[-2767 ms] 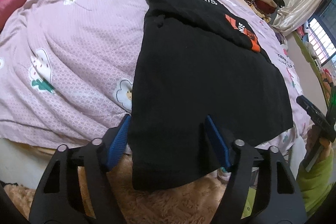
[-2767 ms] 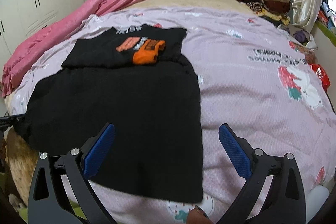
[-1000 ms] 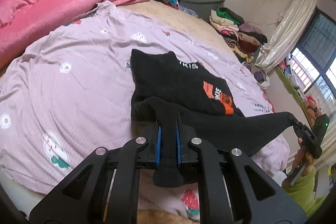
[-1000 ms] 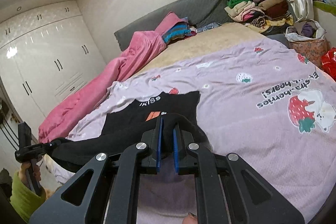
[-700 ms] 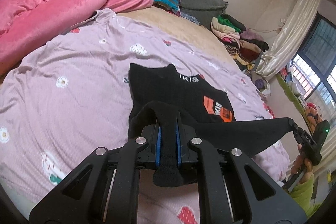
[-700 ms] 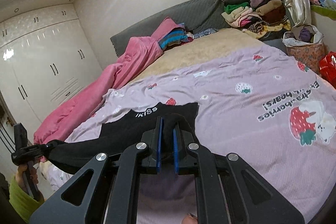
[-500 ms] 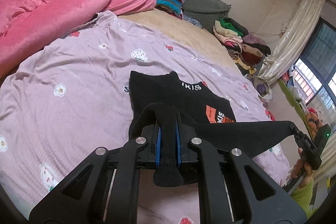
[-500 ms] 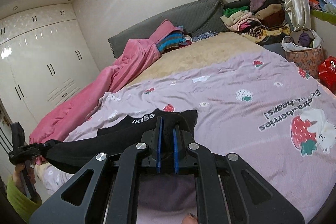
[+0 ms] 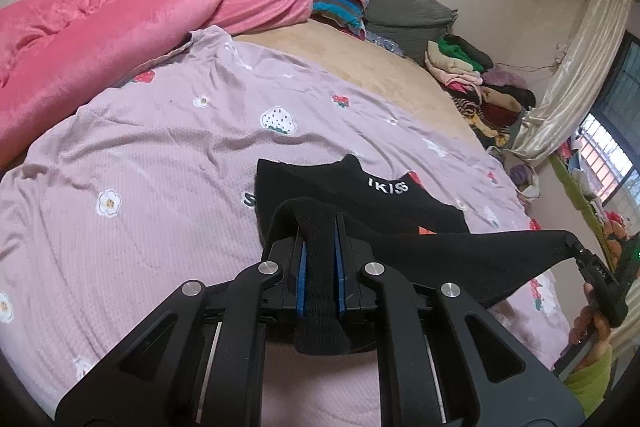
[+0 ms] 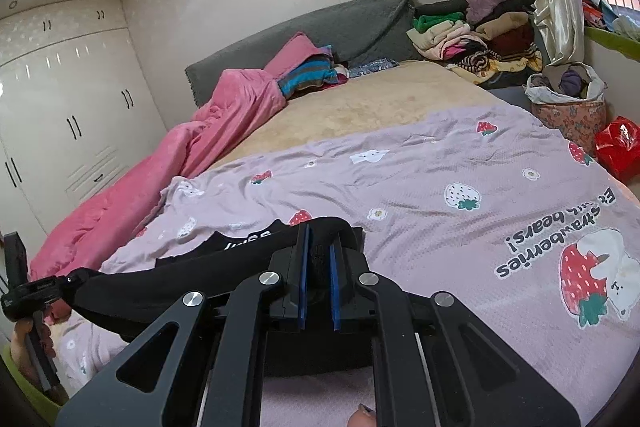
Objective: Fold small clothes
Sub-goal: 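Lift the hem with both tools and fold it over the body toward the collar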
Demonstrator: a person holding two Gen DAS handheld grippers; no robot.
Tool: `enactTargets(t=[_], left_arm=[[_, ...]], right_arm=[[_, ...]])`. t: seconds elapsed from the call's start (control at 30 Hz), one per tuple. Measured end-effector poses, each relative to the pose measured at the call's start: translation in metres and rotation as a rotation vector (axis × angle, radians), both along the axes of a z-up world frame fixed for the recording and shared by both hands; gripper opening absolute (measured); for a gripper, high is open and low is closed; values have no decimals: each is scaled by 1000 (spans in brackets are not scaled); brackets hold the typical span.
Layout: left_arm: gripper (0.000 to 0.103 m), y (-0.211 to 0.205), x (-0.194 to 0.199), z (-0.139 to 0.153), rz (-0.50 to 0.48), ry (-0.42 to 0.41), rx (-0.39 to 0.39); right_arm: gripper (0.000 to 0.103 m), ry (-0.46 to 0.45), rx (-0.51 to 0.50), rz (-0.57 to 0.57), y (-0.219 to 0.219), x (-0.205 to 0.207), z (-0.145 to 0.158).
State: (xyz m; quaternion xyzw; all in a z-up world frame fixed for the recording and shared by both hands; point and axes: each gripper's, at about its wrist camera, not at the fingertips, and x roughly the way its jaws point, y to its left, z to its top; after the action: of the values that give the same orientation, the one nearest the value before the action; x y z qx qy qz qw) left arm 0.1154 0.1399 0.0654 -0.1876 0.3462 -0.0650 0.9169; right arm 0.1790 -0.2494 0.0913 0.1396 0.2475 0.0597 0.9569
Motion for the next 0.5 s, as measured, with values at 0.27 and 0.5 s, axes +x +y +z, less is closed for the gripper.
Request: enactTargets(t=[0.27,0.5], left_arm=[[4,-2,17,-10,4,12,34],[5,3,34,-27,17,44,17]], right_arm=[[8,31,-22,-16,2,22,-10],[8,68,-52,-22,6,43,-27]])
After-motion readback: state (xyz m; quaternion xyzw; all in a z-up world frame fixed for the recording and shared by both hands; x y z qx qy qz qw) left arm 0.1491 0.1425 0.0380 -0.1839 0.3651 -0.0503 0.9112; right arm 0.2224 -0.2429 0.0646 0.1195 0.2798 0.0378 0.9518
